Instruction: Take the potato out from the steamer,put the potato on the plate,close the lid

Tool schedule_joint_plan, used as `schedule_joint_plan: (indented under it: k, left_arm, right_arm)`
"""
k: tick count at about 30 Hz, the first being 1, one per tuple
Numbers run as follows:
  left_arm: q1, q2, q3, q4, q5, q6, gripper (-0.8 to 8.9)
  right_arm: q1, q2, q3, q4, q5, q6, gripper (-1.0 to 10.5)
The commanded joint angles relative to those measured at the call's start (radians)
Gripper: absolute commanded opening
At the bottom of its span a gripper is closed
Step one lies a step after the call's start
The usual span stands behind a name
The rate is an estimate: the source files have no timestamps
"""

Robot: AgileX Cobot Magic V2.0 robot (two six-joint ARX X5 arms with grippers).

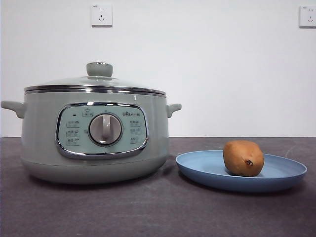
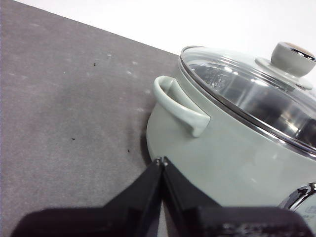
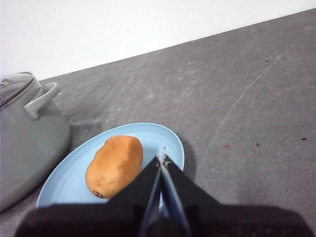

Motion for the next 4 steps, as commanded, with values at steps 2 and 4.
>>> schedule_joint_plan:
  k: [2,4]
  left_arm:
    - [0.003,-0.002,-0.013,0.001,-0.002,-0.001,-0.03]
    - [0.003,-0.002,-0.013,0.002,-0.002,-0.001,-0.03]
  right_arm:
    - [0.002,0.001,-0.012,-0.008,-0.001,0.006,0.0]
    - [0.002,0.001,-0.012,-0.008,-0.001,0.006,0.0]
